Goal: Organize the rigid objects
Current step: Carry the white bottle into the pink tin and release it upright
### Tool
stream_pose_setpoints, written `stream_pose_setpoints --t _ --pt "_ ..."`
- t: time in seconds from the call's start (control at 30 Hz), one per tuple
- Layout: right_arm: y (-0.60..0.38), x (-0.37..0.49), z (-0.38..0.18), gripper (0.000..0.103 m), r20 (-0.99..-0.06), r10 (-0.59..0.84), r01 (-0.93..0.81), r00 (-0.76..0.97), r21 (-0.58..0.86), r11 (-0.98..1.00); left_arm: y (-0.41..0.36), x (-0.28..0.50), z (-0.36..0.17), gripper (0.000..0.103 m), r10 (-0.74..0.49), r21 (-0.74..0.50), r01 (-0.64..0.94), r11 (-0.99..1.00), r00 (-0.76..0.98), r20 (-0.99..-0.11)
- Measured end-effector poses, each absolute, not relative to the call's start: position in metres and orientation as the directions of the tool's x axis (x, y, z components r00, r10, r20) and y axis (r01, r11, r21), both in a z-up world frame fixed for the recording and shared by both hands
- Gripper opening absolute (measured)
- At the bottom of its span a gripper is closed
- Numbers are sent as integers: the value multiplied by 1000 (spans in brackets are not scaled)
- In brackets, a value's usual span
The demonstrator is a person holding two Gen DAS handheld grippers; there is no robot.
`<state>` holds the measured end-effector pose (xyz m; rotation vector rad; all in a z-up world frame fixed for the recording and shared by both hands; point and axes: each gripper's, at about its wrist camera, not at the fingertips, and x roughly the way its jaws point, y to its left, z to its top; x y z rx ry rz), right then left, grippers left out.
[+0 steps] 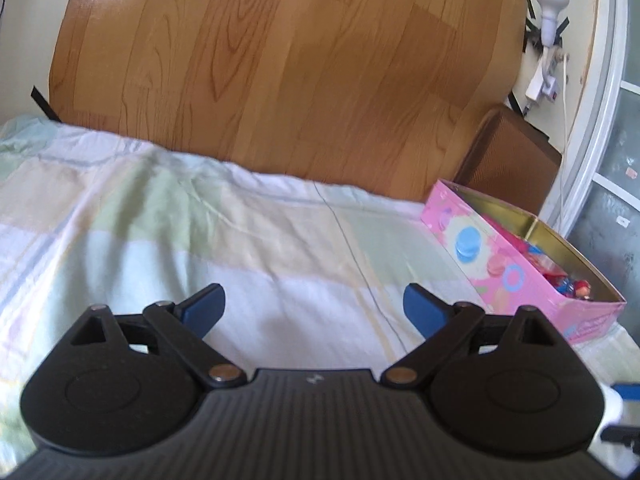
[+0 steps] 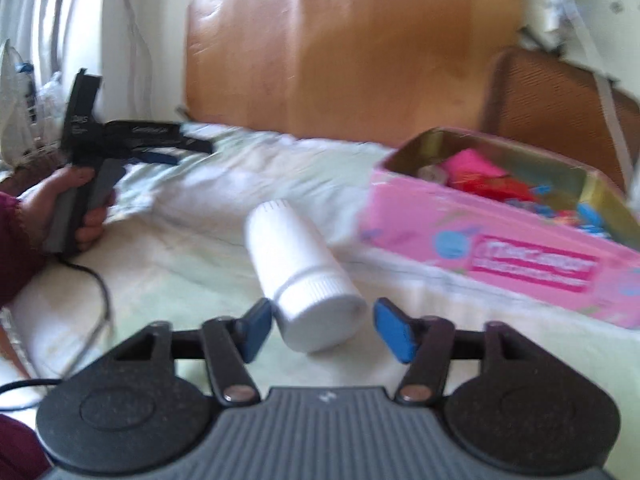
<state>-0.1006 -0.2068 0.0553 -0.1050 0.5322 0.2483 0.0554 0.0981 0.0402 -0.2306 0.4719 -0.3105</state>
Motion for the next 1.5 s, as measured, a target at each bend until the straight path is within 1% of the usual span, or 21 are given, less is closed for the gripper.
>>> stream_pose_setpoints --t 0.13,0.33,0.43,0.57,0.7,0.83,0.9,0.93,1.0,1.07,1.17,1.23,1.33,1.4,1.5 --pt "-230 -107 56 67 -473 237 -240 848 56 969 79 25 47 97 -405 -302 299 905 824 -397" --pt "-233 -111 47 70 -467 306 -303 829 83 949 39 -1 65 100 -569 -360 455 815 746 -346" --pt "-232 -110 44 70 -467 332 -323 820 102 941 13 1 65 100 -630 -366 516 775 684 -369" --pt "-227 -109 41 70 -468 351 -339 811 113 934 -14 3 55 100 -665 -351 566 746 626 -407" --pt "-219 -100 37 70 -497 342 -340 798 98 935 -26 8 39 100 -668 -357 567 742 584 -461" --pt "-212 -86 35 70 -522 345 -352 780 89 932 -32 14 28 99 -691 -407 562 720 534 -487" --pt "-210 -79 33 59 -529 363 -365 767 106 925 -36 16 24 96 -708 -425 570 704 508 -491" --pt "-209 -78 34 59 -526 369 -369 766 110 923 -39 15 24 95 -698 -419 561 714 516 -496" --pt "-207 -81 38 56 -499 377 -383 781 94 919 -44 16 31 94 -691 -409 559 721 531 -491" --pt "-208 -89 46 53 -445 391 -399 805 81 913 -47 19 46 92 -715 -422 578 699 534 -451" --pt "-214 -93 62 53 -367 339 -354 866 30 935 -62 27 75 92 -739 -403 620 674 546 -395" --pt "-224 -90 71 53 -319 299 -309 899 19 951 -81 37 92 92 -748 -375 648 663 545 -379" --pt "-243 -80 83 53 -267 228 -233 936 14 972 -118 58 110 92 -761 -327 691 644 534 -369" --pt "-261 -69 88 53 -241 178 -178 954 22 984 -147 76 117 92 -765 -308 708 635 522 -378" --pt "-288 -48 90 53 -236 114 -103 965 59 993 -186 104 117 93 -762 -297 716 632 503 -407"
